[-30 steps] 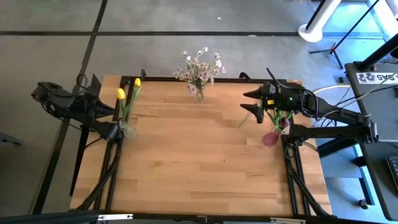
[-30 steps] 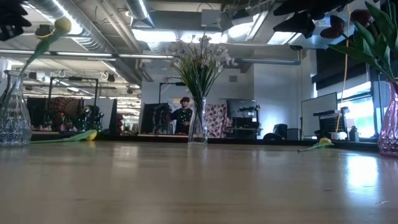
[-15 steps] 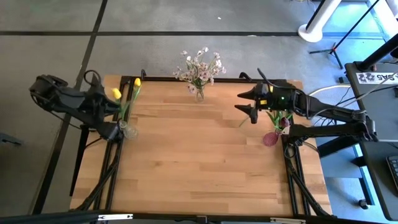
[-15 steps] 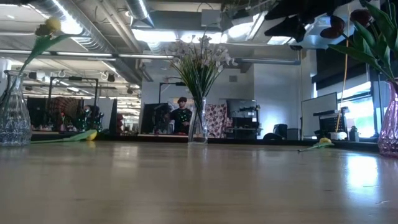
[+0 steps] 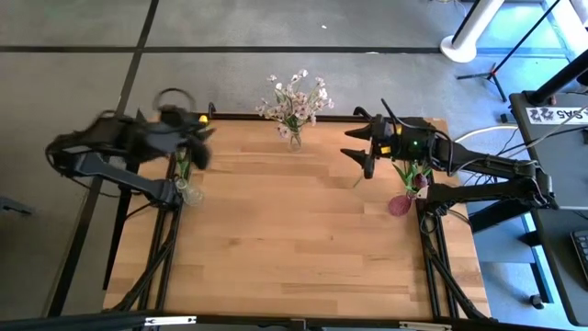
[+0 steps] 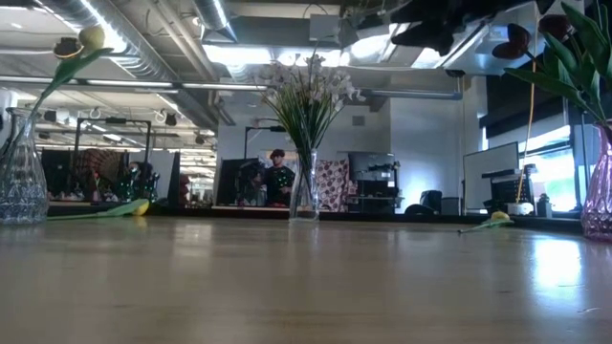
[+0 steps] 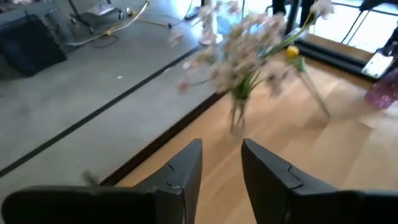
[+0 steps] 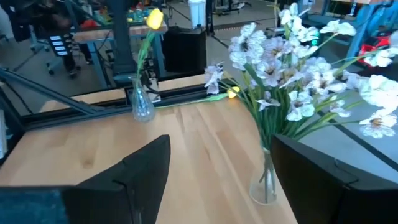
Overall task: Sort flowers into vase by color
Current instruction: Put the left yellow flower into the bottom transparent vase
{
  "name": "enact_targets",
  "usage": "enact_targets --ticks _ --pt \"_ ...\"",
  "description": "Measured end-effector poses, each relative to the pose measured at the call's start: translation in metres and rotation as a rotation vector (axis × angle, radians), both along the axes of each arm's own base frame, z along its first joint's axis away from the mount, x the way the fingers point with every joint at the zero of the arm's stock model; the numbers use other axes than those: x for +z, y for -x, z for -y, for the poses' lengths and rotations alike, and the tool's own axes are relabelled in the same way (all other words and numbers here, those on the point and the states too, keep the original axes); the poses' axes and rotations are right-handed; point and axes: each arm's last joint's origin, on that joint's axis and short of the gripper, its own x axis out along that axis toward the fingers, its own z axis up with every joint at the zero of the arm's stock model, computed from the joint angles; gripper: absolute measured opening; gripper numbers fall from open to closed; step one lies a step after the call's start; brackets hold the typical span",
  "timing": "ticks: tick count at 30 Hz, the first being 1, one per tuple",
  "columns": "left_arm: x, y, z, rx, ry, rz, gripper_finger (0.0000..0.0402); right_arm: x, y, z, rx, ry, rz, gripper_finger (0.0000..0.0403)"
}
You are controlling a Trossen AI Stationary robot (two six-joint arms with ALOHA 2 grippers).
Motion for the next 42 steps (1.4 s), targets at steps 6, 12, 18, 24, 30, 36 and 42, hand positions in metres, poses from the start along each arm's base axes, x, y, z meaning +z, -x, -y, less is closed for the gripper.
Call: enact_targets --ticks 6,12,18,24,30,36,42 --pt "-0.018 -0.058 -0.048 0.195 -0.025 -0.121 0.0108 -0.003 0.001 0.0 0.008 0.014 -0.032 0.0276" --pt "-0.039 -0.051 -0.137 0.448 0.096 -0.219 0.0108 -0.008 0.002 -0.001 0.013 -0.001 -0.083 0.0276" --pt "-0.068 -0.019 -0.207 0.691 0.196 -0.376 0.0108 -0.012 0.003 -0.001 0.013 -0.013 -0.125 0.0276" --pt "-0.106 -0.009 -0.26 0.68 0.354 -0.398 0.0127 -0.011 0.003 -0.001 0.011 -0.017 -0.122 0.0276" --pt "-0.159 0.013 -0.301 0.69 0.631 -0.406 0.0163 -0.012 0.003 -0.001 0.006 -0.036 -0.118 0.0276" --pt "-0.193 0.004 -0.311 0.761 0.678 -0.545 0.0177 -0.012 0.003 -0.001 0.006 -0.036 -0.122 0.0276" --pt "-0.204 -0.005 -0.315 0.818 0.624 -0.607 0.0178 -0.013 0.003 -0.001 0.013 -0.013 -0.137 0.0276"
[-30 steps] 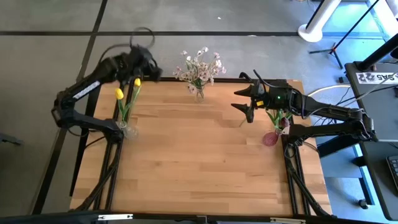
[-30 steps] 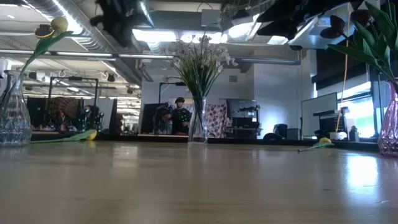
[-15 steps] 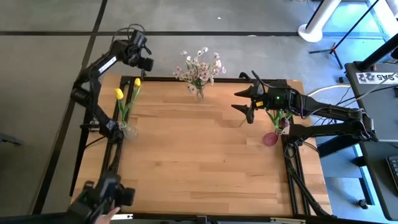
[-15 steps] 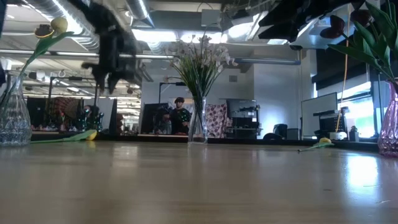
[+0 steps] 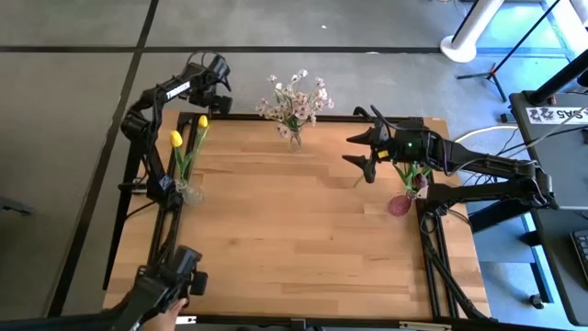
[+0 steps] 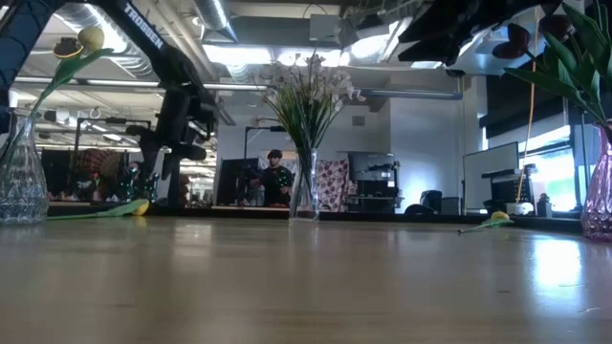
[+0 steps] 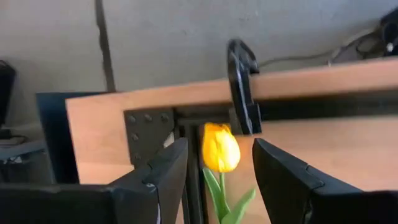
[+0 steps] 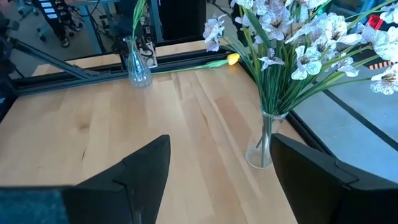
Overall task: Sort flowers into vase by color
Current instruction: Put the left yellow flower into the bottom transparent vase
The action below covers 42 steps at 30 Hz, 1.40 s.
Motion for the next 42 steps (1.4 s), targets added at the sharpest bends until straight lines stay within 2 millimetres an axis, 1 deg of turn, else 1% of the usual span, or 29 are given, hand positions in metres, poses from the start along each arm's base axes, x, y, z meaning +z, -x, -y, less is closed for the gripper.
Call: enact_targets --ticks 5,7,9,11,13,15,19,21,24,27,31,35,37,40,42 --pt "-0.009 -0.006 -0.008 0.031 -0.053 0.024 0.0178 -0.001 0.0 0.0 0.011 0.023 -0.022 0.0276" --pt "-0.012 -0.009 -0.009 0.045 -0.069 -0.019 0.0175 -0.002 0.001 0.0 0.016 0.036 -0.033 0.0276" --pt "-0.018 -0.014 -0.007 0.068 -0.087 -0.078 0.017 -0.004 0.001 0.0 0.02 0.04 -0.051 0.0276" --pt "-0.024 -0.02 -0.006 0.09 -0.098 -0.1 0.0165 -0.006 0.002 -0.001 0.028 0.049 -0.079 0.0276" --pt "-0.035 -0.026 -0.005 0.113 -0.077 -0.104 0.016 -0.008 0.003 -0.001 0.031 0.046 -0.106 0.0276" --pt "-0.051 -0.029 -0.002 0.127 -0.012 -0.139 0.0156 -0.012 0.005 -0.001 0.034 0.037 -0.144 0.0276" --pt "-0.077 -0.023 0.003 0.226 0.141 -0.18 0.0154 -0.02 0.009 -0.003 0.037 0.008 -0.236 0.0276" --pt "-0.087 -0.019 0.006 0.263 0.213 -0.216 0.0154 -0.022 0.01 -0.003 0.037 -0.001 -0.256 0.0276" --pt "-0.092 -0.012 0.008 0.297 0.269 -0.26 0.0154 -0.022 0.01 -0.003 0.035 -0.007 -0.255 0.0276" --pt "-0.097 -0.004 0.006 0.349 0.296 -0.24 0.0153 -0.023 0.011 -0.003 0.033 -0.014 -0.265 0.0276" --pt "-0.096 -0.003 0.004 0.342 0.316 -0.223 0.0148 -0.024 0.011 -0.003 0.033 -0.017 -0.277 0.0276" --pt "-0.096 -0.005 0.005 0.303 0.335 -0.221 0.0119 -0.024 0.011 -0.003 0.033 -0.018 -0.277 0.0276" --pt "-0.097 -0.008 0.006 0.288 0.338 -0.226 0.009 -0.024 0.012 -0.004 0.033 -0.019 -0.282 0.0276" --pt "-0.097 -0.016 0.01 0.24 0.351 -0.234 0.0031 -0.024 0.012 -0.004 0.033 -0.02 -0.285 0.0276" --pt "-0.098 -0.024 0.014 0.194 0.355 -0.242 0.0009 -0.025 0.012 -0.004 0.033 -0.022 -0.292 0.0276"
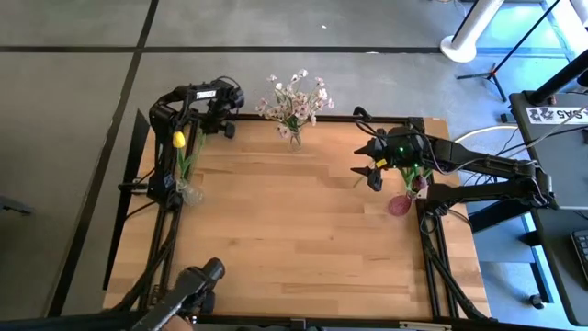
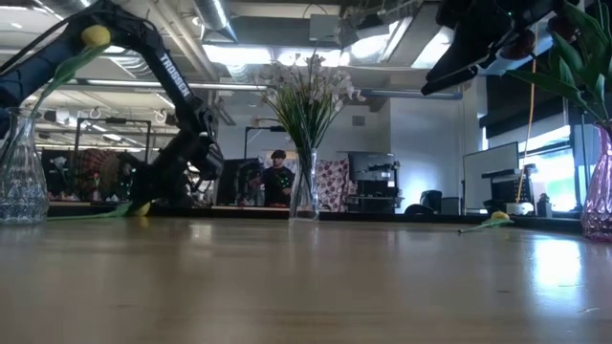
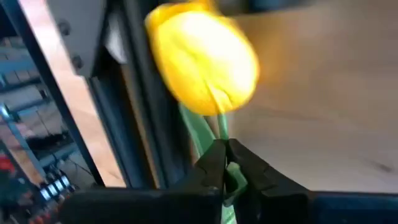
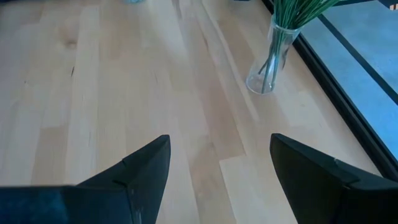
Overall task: Sort flowers into vase by color
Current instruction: Put the left yellow flower into the bottom transparent vase
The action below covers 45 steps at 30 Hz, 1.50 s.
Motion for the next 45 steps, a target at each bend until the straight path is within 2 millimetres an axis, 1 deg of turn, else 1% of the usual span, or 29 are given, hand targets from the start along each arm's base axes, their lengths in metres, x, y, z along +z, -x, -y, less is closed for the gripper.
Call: enact_targets --ticks 2,5,7,9,11,13,15,18,20,21,24,27,30,32,34,38,42,45 --pt "0.002 -0.01 0.005 -0.054 0.007 0.008 0.0007 0.0 0.0 0.0 0.0 -0.002 -0.006 0.0276" --pt "0.01 -0.028 0.016 -0.157 0.009 0.025 0.0002 -0.001 0.001 0.0 0.0 -0.003 -0.01 0.0276" --pt "0.02 -0.044 0.027 -0.233 -0.006 0.046 0.0002 -0.001 0.001 0.0 0.003 0.001 -0.012 0.0276" --pt "0.034 -0.059 0.04 -0.3 -0.044 0.073 0.0002 -0.001 0.001 0.0 0.005 0.003 -0.013 0.0276" --pt "0.054 -0.073 0.055 -0.369 -0.09 0.103 0.0001 -0.001 0.001 0.0 0.008 0.008 -0.013 0.0276" --pt "0.078 -0.083 0.074 -0.435 -0.151 0.139 0.0001 -0.001 0.001 0.0 0.015 0.018 -0.015 0.0276" --pt "0.108 -0.089 0.096 -0.494 -0.247 0.183 0.0001 -0.001 0.001 0.0 0.019 0.024 -0.015 0.0276" --pt "0.159 -0.087 0.135 -0.579 -0.4 0.29 0.0001 -0.001 0.001 0.0 0.019 0.023 -0.016 0.0276" --pt "0.192 -0.079 0.162 -0.61 -0.511 0.388 0.0001 -0.001 0.001 0.0 0.012 0.017 -0.014 0.0276" --pt "0.208 -0.071 0.176 -0.626 -0.571 0.436 0.0001 -0.001 0.001 0.0 0.001 0.013 -0.012 0.0276" --pt "0.25 -0.042 0.215 -0.671 -0.754 0.569 0.0 0.0 0.0 0.001 -0.034 0.006 -0.005 0.0276" --pt "0.283 -0.006 0.248 -0.693 -0.912 0.751 0.0 0.001 0.0 0.001 -0.058 -0.001 0.012 0.0276" --pt "0.306 0.029 0.273 -0.749 -0.999 0.948 0.0 0.002 -0.001 0.002 -0.075 -0.023 0.029 0.0276" --pt "0.315 0.049 0.284 -0.804 -1.019 1.065 0.0 0.002 -0.001 0.002 -0.085 -0.035 0.034 0.0276" --pt "0.321 0.067 0.292 -0.891 -1.002 1.171 0.0 0.002 -0.001 0.002 -0.102 -0.051 0.038 0.0276" --pt "0.328 0.097 0.301 -1.061 -0.926 1.38 0.0 0.002 -0.001 0.003 -0.16 -0.07 0.045 0.0276" --pt "0.327 0.128 0.305 -1.198 -0.818 1.544 0.0 0.002 -0.001 0.003 -0.199 -0.116 0.059 0.0276" --pt "0.321 0.147 0.306 -1.242 -0.753 1.582 0.0 0.003 -0.001 0.003 -0.222 -0.149 0.083 0.0276"
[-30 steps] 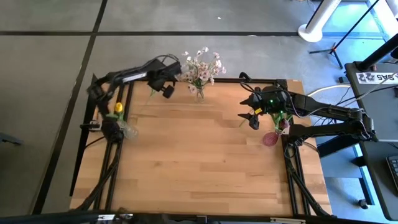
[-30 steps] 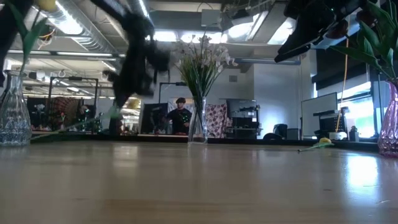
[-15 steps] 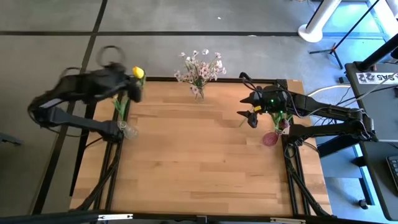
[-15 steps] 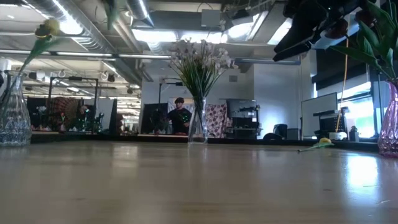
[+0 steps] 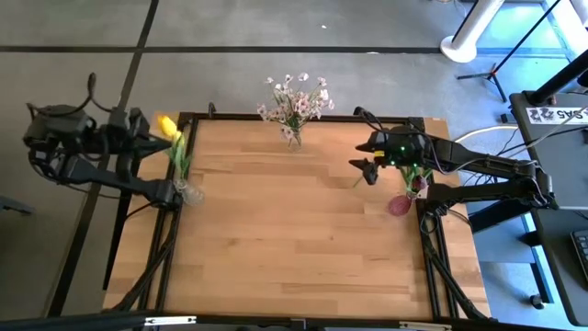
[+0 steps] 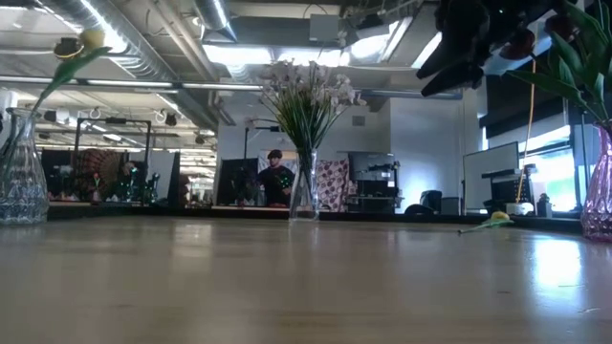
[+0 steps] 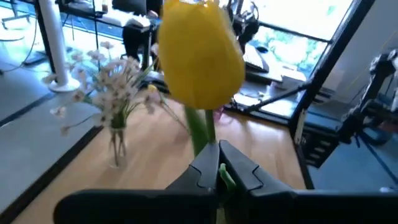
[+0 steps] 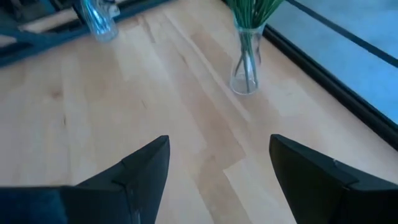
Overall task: Sort flowers into vase by color
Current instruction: Put the left yellow flower into the bottom transparent vase
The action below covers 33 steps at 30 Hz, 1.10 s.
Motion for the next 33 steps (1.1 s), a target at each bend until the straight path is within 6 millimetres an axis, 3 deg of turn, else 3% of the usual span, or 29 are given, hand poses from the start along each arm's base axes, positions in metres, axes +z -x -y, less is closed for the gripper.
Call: enact_targets --ticks 7,26,33 --pt "-0.006 0.027 -0.002 -0.019 -0.068 0.02 0.0 0.008 -0.005 0.001 -0.024 -0.011 0.11 0.0276" --pt "-0.019 0.036 -0.007 0.11 -0.209 -0.137 0.0 0.013 -0.006 0.003 -0.052 0.02 0.158 0.0276" --pt "-0.013 0.045 -0.009 0.137 -0.269 -0.134 0.0 0.013 -0.006 0.003 -0.054 0.016 0.159 0.0276"
